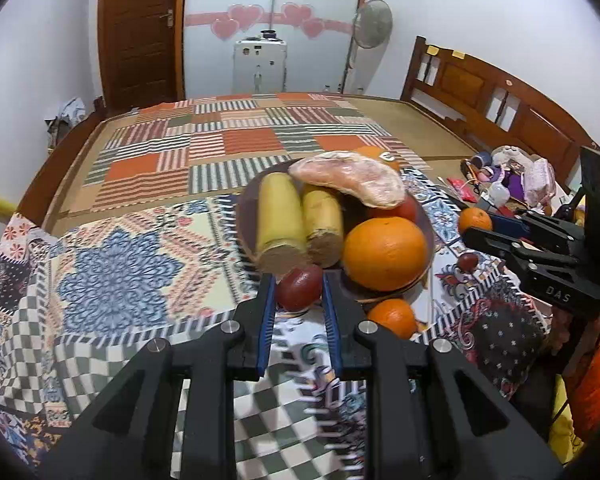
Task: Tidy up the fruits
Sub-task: 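Carry the date onto the plate with the left tool while the right tool places the mandarin there, then grasp a small mandarin with the left tool while the right tool grasps the second date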
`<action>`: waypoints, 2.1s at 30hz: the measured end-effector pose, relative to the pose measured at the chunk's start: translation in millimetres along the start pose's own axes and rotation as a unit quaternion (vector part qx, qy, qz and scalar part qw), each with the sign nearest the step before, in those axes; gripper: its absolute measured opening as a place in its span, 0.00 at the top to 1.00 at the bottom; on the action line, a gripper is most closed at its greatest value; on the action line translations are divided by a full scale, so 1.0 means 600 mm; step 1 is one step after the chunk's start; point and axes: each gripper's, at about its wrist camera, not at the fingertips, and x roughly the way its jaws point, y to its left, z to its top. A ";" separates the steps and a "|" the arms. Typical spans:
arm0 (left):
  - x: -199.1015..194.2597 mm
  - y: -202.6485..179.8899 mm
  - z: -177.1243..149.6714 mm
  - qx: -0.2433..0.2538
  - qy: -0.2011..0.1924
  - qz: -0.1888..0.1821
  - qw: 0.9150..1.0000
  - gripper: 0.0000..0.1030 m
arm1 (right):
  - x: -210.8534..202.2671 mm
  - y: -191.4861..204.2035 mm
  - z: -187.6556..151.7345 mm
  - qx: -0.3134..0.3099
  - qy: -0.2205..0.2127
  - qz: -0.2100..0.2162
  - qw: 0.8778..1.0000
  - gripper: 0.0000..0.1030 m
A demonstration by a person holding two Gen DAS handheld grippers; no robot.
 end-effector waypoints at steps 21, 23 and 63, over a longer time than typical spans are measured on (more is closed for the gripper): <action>0.057 -0.030 0.005 0.018 0.016 -0.007 1.000 0.78 | 0.066 0.004 0.005 -0.007 0.037 0.033 0.999 0.69; 0.060 -0.030 0.006 0.017 0.017 -0.006 1.000 0.78 | 0.066 0.004 0.005 -0.008 0.038 0.033 0.999 0.68; 0.049 -0.094 -0.052 0.018 0.041 -0.023 0.999 0.45 | -0.022 -0.056 -0.060 0.013 0.046 -0.028 0.998 0.62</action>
